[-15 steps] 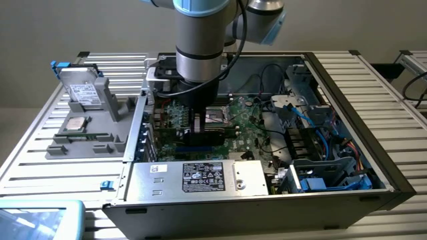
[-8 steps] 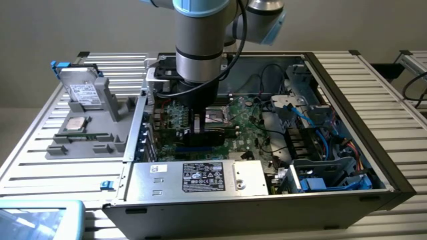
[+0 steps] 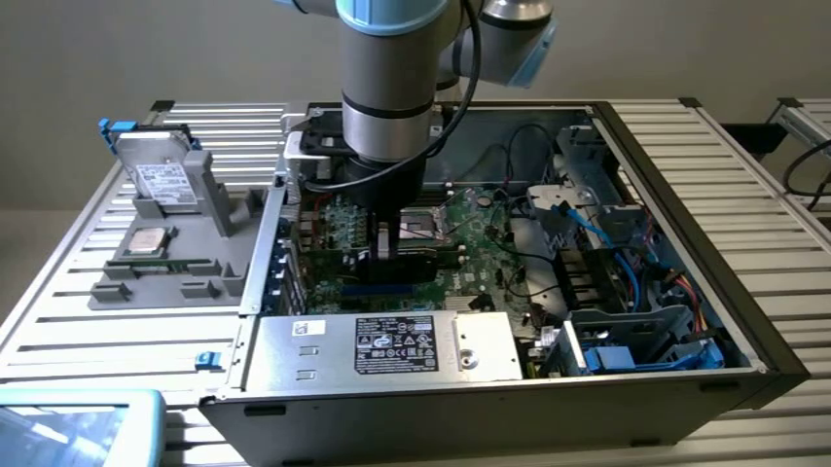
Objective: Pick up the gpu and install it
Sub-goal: 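Insert the gpu into the slot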
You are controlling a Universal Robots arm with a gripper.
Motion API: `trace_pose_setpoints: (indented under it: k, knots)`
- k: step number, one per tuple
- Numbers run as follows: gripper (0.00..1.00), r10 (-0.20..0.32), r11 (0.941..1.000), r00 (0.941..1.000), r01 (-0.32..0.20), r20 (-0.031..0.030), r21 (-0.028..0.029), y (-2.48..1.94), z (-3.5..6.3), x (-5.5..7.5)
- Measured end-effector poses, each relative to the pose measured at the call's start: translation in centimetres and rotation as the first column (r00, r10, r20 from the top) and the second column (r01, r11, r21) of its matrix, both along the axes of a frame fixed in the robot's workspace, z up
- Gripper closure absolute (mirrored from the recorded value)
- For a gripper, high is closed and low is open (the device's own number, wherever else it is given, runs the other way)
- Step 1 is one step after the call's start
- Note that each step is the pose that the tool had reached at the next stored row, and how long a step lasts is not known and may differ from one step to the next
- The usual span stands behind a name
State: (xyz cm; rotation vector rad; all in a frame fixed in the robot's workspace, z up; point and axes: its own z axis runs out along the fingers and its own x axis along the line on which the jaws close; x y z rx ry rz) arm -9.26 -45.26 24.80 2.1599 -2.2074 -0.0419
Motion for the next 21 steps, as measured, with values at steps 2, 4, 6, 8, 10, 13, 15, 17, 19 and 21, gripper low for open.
trace_pose_setpoints:
  k: [2, 4, 6, 8, 10, 13, 15, 17, 19, 21]
  knots:
    - [0.71, 0.000, 1.0000, 1.0000, 0.000, -0.0001, 0.0000, -0.02, 0.00, 0.00]
    - [0.71, 0.000, 1.0000, 1.0000, 0.000, -0.0005, -0.0001, -0.03, -0.04, 0.00]
    - [0.71, 0.000, 1.0000, 1.0000, 0.000, -0.0007, -0.0002, -0.03, -0.08, 0.00]
    - [0.71, 0.000, 1.0000, 1.0000, 0.000, -0.0008, -0.0009, -0.02, -0.10, 0.00]
    - [0.71, 0.000, 1.0000, 1.0000, 0.000, -0.0008, -0.0012, -0.03, -0.10, 0.00]
    - [0.71, 0.000, 1.0000, 1.0000, 0.000, -0.0004, -0.0018, -0.02, -0.11, -0.05]
    - [0.71, 0.000, 1.0000, 1.0000, 0.000, -0.0002, -0.0031, -0.02, -0.17, -0.10]
    - [0.71, 0.000, 1.0000, 1.0000, 0.000, -0.0002, -0.0037, -0.03, -0.19, -0.13]
    - [0.71, 0.000, 1.0000, 1.0000, 0.000, 0.0008, -0.0057, -0.01, -0.25, -0.14]
    - [0.71, 0.000, 1.0000, 1.0000, 0.000, 0.0008, -0.0058, -0.01, -0.25, -0.14]
